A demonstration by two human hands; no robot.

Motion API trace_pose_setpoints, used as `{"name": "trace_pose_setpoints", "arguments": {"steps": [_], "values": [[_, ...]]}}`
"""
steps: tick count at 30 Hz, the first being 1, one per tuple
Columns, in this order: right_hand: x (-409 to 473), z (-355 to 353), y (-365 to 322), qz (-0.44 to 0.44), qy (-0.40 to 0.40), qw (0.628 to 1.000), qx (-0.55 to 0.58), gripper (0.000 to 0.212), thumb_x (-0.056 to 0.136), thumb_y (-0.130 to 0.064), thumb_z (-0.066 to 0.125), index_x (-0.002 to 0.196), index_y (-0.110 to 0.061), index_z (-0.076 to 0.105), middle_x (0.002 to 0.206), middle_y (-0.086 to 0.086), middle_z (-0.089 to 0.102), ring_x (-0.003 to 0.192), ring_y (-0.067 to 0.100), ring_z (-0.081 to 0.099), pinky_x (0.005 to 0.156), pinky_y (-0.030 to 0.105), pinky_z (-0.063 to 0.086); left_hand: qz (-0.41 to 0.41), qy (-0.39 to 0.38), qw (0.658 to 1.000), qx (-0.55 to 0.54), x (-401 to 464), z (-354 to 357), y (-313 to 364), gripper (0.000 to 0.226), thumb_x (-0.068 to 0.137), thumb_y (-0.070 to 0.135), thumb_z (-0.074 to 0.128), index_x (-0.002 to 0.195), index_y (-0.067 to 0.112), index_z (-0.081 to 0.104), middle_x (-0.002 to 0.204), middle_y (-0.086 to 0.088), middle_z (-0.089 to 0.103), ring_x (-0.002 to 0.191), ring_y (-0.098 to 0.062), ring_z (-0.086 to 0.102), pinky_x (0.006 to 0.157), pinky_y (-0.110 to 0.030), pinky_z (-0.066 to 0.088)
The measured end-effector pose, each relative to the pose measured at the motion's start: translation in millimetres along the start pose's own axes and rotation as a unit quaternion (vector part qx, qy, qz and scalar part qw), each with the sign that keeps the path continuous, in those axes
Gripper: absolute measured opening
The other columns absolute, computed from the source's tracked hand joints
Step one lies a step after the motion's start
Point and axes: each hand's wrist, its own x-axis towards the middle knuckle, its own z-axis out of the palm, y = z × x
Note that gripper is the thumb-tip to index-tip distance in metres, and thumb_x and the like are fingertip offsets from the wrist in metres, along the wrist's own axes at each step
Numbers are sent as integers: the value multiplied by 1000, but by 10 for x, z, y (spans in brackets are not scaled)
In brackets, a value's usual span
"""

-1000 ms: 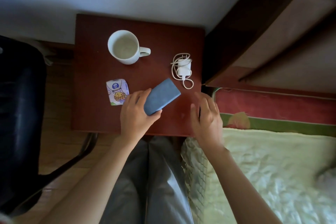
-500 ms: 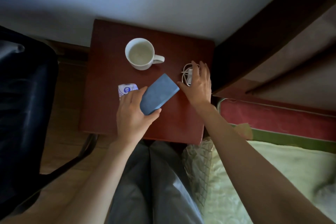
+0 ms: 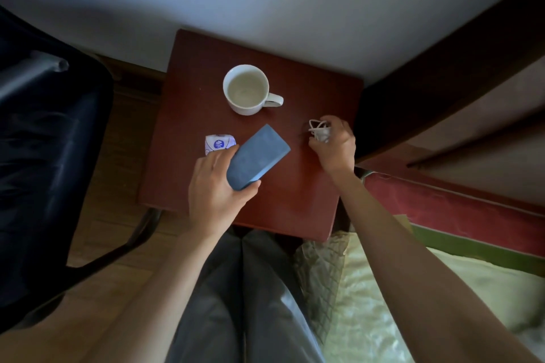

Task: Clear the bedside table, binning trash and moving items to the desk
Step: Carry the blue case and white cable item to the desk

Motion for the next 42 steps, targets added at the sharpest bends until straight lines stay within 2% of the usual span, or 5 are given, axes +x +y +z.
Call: {"name": "trace_pose_setpoints", "arguments": {"steps": [8, 18, 27, 37, 42], "values": [[-780, -589, -631, -30, -9, 993, 116, 39, 69, -11, 75, 105, -15, 63, 102, 3, 63, 89, 18, 62, 78, 32, 51, -21, -4, 1000, -1, -63, -522, 179, 69, 61, 38, 83, 121, 17, 56, 111, -3, 61, 101, -23, 54, 75, -35, 49], [-1607, -1515, -1575, 27, -111, 979, 170, 30, 74, -15, 75, 99, -22, 61, 84, -12, 66, 66, -11, 59, 55, 2, 38, -57, 68, 996, -23, -546, -1693, 494, 71, 61, 32, 84, 123, 15, 55, 116, -4, 60, 104, -26, 53, 77, -37, 48], [-2176, -1779, -2490, -111, -203, 961, 150, 33, 72, -11, 74, 99, -24, 59, 85, -6, 67, 65, -1, 60, 58, 11, 48, -109, 163, 980, -13, -1292, -2711, 439, 73, 60, 31, 87, 123, 9, 56, 114, -11, 61, 101, -29, 54, 76, -37, 48], [-3521, -1552, -3265, -252, -268, 920, 132, 47, 71, -18, 80, 111, -25, 55, 97, -4, 68, 82, 13, 68, 74, 39, 59, -193, 246, 949, -28, -2861, -3694, -205, 73, 63, 39, 83, 126, 15, 55, 118, -7, 59, 106, -27, 52, 84, -43, 49], [-4406, -1195, -3500, -319, -292, 896, 99, 48, 73, -16, 80, 114, -22, 54, 98, -1, 66, 79, 12, 67, 67, 23, 57, -258, 262, 927, -72, -3800, -4008, -631, 68, 71, 37, 78, 131, 20, 49, 133, -7, 51, 123, -24, 44, 101, -35, 36]]}}
